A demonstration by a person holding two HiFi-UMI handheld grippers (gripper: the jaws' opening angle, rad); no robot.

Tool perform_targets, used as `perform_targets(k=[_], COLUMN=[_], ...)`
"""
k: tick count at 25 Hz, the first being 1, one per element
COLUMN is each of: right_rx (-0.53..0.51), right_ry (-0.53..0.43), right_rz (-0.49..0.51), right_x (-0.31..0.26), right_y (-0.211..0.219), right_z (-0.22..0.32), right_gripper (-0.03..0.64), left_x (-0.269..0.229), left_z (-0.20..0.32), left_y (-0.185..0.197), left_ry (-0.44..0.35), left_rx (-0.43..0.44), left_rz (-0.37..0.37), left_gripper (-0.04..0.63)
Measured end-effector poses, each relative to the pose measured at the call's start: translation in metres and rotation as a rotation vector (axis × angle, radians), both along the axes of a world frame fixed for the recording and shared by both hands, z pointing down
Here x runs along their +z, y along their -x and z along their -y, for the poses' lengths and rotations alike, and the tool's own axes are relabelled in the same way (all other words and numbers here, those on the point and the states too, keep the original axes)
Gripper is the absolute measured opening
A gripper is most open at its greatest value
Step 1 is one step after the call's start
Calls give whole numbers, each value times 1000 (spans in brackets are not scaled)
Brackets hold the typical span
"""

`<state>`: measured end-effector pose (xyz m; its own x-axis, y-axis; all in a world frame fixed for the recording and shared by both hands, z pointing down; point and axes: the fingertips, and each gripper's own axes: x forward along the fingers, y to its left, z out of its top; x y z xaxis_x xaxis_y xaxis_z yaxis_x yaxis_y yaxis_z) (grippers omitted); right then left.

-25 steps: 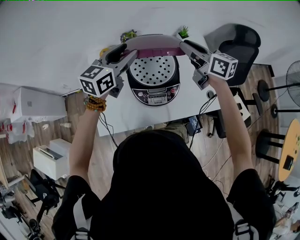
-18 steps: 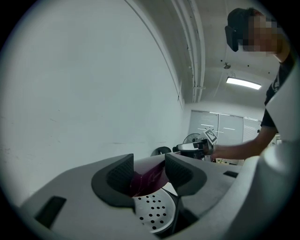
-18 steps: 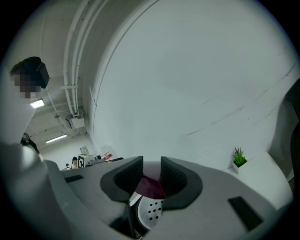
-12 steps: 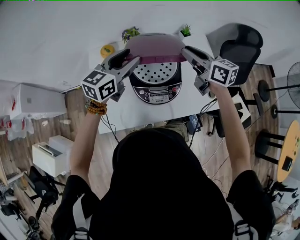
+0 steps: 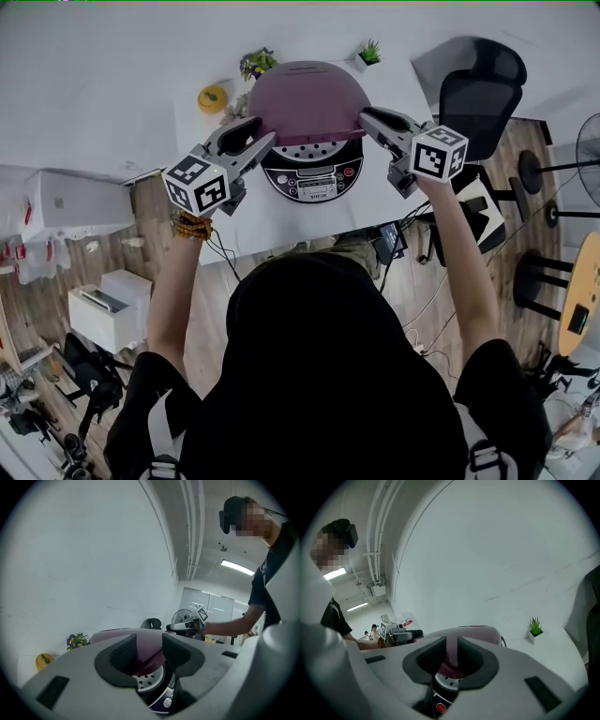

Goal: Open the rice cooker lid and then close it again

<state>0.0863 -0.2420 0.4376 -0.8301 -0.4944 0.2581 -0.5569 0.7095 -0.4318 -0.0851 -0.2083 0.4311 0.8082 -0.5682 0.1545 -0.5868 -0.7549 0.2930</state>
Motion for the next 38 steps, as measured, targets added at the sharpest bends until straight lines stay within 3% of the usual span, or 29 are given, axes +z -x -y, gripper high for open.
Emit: perform_targets(k=[9, 14, 24, 38], right_rx=[-38, -57, -124, -130], right_ry=[-65, -64, -70, -31], right_rz=[-76, -114, -212, -226], right_x=[3, 12, 38, 63], right_y=[2, 2, 5, 4], right_z=[-3, -10, -21, -29], right_gripper=[81, 81, 80, 74], left_x=[3, 14, 40, 65], left_z=[0, 1, -7, -14], left_y=[0, 4, 5, 3], left_ry=[1, 15, 16, 43], left_rx=[27, 13, 7, -12], left_rz=[3, 6, 74, 166], left_gripper=[176, 93, 60, 51])
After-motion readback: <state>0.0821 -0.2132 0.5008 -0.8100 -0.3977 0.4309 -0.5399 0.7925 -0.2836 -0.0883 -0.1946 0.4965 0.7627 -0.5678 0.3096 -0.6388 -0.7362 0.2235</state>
